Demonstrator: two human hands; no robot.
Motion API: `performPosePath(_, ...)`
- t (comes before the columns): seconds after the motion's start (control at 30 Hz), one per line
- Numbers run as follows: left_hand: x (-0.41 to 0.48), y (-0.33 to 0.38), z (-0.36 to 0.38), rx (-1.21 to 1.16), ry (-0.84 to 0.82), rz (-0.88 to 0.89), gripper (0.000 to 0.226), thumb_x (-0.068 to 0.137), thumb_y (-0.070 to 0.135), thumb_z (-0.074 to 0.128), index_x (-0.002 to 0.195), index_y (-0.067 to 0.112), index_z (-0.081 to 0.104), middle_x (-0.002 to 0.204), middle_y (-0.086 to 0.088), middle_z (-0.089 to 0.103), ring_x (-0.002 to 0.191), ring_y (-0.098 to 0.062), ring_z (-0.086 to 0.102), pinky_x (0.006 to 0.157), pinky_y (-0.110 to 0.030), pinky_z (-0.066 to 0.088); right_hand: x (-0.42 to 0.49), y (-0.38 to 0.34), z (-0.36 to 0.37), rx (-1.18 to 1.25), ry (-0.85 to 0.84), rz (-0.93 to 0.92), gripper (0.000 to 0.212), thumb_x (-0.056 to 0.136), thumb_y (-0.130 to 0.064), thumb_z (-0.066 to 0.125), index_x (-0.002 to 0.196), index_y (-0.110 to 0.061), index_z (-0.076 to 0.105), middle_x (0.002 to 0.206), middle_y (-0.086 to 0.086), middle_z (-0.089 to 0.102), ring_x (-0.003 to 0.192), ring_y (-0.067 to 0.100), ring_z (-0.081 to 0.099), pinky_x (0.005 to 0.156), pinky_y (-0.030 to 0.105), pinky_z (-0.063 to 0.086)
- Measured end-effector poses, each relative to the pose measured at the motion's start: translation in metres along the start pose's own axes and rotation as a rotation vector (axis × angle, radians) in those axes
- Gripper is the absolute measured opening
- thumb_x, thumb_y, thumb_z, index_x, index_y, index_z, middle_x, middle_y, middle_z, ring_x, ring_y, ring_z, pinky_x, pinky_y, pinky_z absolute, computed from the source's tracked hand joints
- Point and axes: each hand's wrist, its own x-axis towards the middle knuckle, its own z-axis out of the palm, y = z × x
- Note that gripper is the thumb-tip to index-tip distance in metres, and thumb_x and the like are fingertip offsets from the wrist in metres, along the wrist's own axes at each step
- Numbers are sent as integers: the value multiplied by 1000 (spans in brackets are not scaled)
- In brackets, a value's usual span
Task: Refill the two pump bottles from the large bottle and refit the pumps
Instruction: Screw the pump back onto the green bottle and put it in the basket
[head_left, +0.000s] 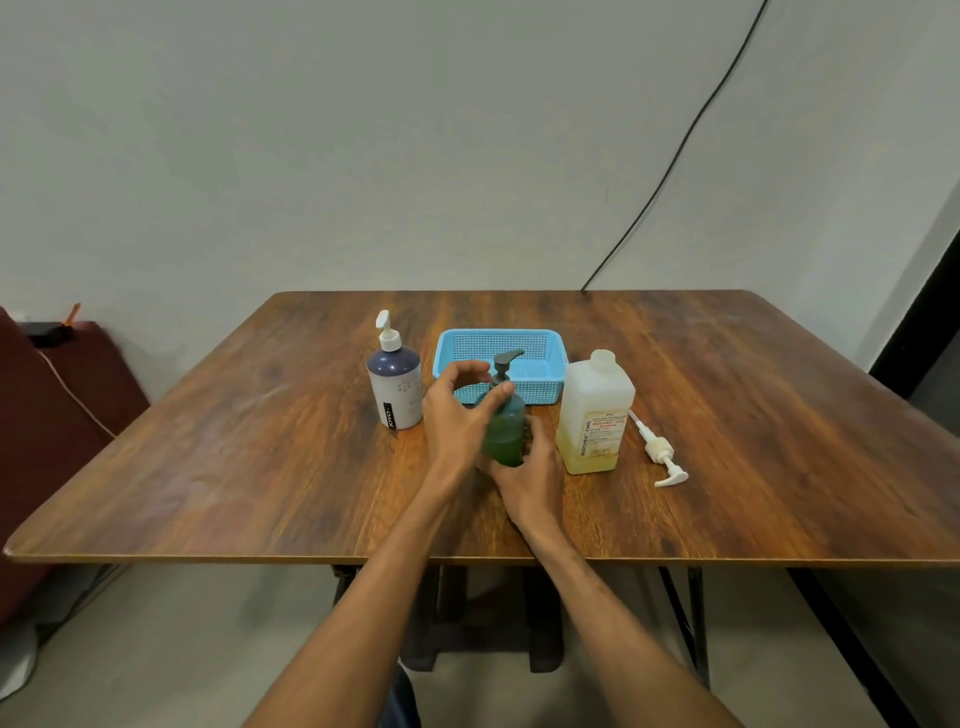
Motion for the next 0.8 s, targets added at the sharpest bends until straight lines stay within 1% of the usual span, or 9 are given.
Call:
performPosePath(0.07,0,-1,1,-8,31,4,25,82,22,82,103,14,71,104,2,72,105,-13,66,92,-45,57,1,1,0,-2,0,8,67,69,-36,90,125,-32,53,120,-7,65,112,14,62,92,44,57)
performPosePath(0.1,0,-2,0,-7,17,11,22,83,20,80,102,13,72,104,2,73,105,-13,67,93,-46,57,1,1,1,2,0,9,68,69,-36,90,125,-31,53,120,-7,65,112,14,63,92,45,57)
performPosePath(0.23,3,-2,-9,-12,-94,-7,25,92,14,70,117,9,72,114,-2,73,114,-15,65,100,-46,55,1,2,2,5,-3,7,70,68,-35,91,125,-36,51,122,-11,64,114,13,62,93,44,57)
performPosePath(0.33,4,1,-10,-35,-162,-35,39,88,22,75,126,14,66,122,1,70,120,-12,62,98,-33,57,1,2,2,-1,-2,10,71,67,-36,91,126,-39,50,122,-12,63,115,12,61,94,44,56)
performPosePath(0.4,3,4,-6,-9,-120,-35,49,78,29,84,122,16,67,119,3,70,116,-9,63,94,-29,57,2,1,2,-11,-1,15,71,68,-37,90,126,-39,50,122,-12,63,115,11,60,94,43,57)
performPosePath(0.47,4,5,-1,5,-54,-23,42,74,28,87,109,14,70,110,4,72,110,-9,65,93,-32,58,1,1,2,-6,-4,13,72,69,-36,90,128,-36,50,124,-10,63,116,11,60,95,43,57)
performPosePath(0.53,6,3,0,4,-50,-11,32,76,25,86,103,14,73,104,4,73,105,-10,67,93,-35,59,1,2,1,6,-6,12,72,69,-34,90,130,-33,51,125,-9,63,117,13,61,94,44,57)
performPosePath(0.7,17,-4,-17,-39,-258,-34,29,89,15,75,117,10,73,114,-3,75,114,-15,68,101,-48,54,1,2,2,18,-6,11,71,68,-35,91,126,-39,51,121,-13,62,114,11,60,95,44,56)
performPosePath(0.8,15,-2,-19,-43,-266,-45,37,87,17,76,123,10,69,121,-2,72,120,-16,64,104,-48,53,1,1,2,20,-8,18,71,69,-36,90,126,-41,49,124,-13,61,116,11,59,97,43,55)
